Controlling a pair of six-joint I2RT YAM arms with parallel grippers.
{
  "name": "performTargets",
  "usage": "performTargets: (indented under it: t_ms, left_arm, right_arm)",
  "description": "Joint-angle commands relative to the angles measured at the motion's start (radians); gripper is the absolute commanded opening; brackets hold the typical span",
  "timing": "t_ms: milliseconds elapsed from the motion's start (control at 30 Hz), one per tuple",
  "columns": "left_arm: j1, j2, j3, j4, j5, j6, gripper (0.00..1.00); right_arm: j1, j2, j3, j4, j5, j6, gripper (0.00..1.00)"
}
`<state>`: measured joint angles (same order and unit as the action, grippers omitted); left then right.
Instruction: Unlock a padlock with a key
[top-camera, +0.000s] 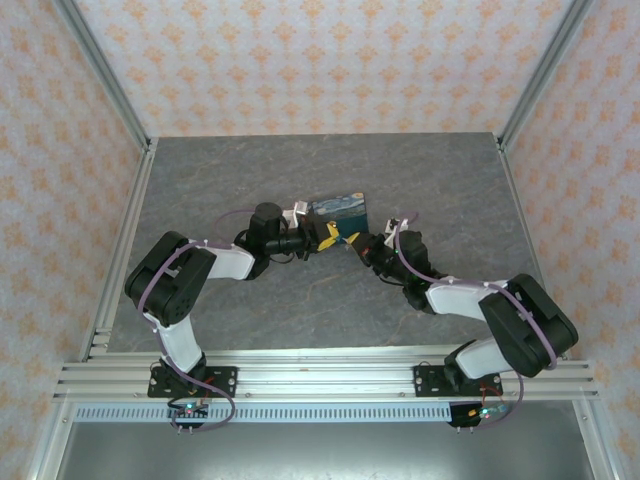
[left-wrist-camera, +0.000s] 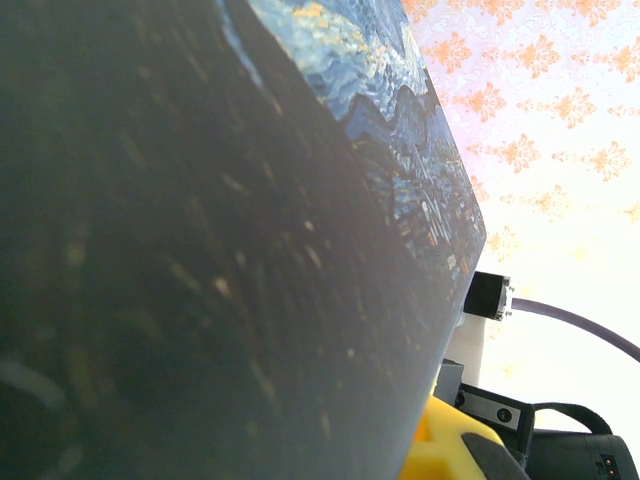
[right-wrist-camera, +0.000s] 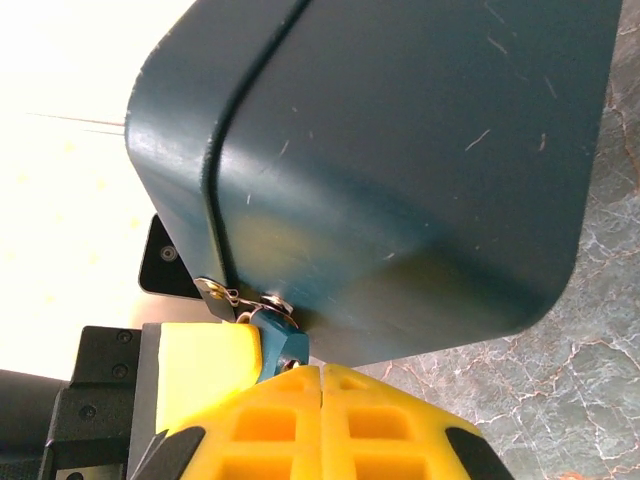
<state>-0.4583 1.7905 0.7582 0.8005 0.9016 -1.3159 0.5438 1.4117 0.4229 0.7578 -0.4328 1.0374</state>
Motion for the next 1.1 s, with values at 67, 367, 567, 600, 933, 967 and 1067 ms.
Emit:
performTargets:
  t_ms: [67, 367, 567, 600, 933, 967, 1067]
  left_arm:
    - [-0.008, -0.020, -0.011, 0.008, -0.001, 0.010, 0.00]
    - [-0.008, -0.023, -0.014, 0.009, -0.001, 0.011, 0.00]
    - [-0.008, -0.028, -0.013, 0.013, 0.002, 0.007, 0.00]
    - [-0.008, -0.029, -0.014, 0.012, 0.002, 0.007, 0.00]
    - [-0.010, -0.040, -0.006, 0.023, 0.007, -0.011, 0.00]
    - [-0.010, -0.042, -0.005, 0.022, 0.008, -0.011, 0.00]
    - [-0.009, -0.045, -0.003, 0.017, 0.011, -0.013, 0.00]
  right_arm:
    - [0.006, -0.014, 0.019, -0.011, 0.006, -0.022, 0.00]
    - [0.006, -0.003, 0.041, -0.002, 0.003, -0.014, 0.00]
    - [0.005, 0.024, 0.066, 0.015, -0.003, -0.008, 0.00]
    - [0.006, 0.031, 0.069, 0.017, -0.005, -0.008, 0.00]
    - [0.006, 0.094, 0.029, 0.128, 0.005, -0.083, 0.00]
    - [0.005, 0.097, 0.021, 0.141, 0.016, -0.099, 0.00]
    - [0.005, 0.109, 0.017, 0.175, 0.022, -0.149, 0.00]
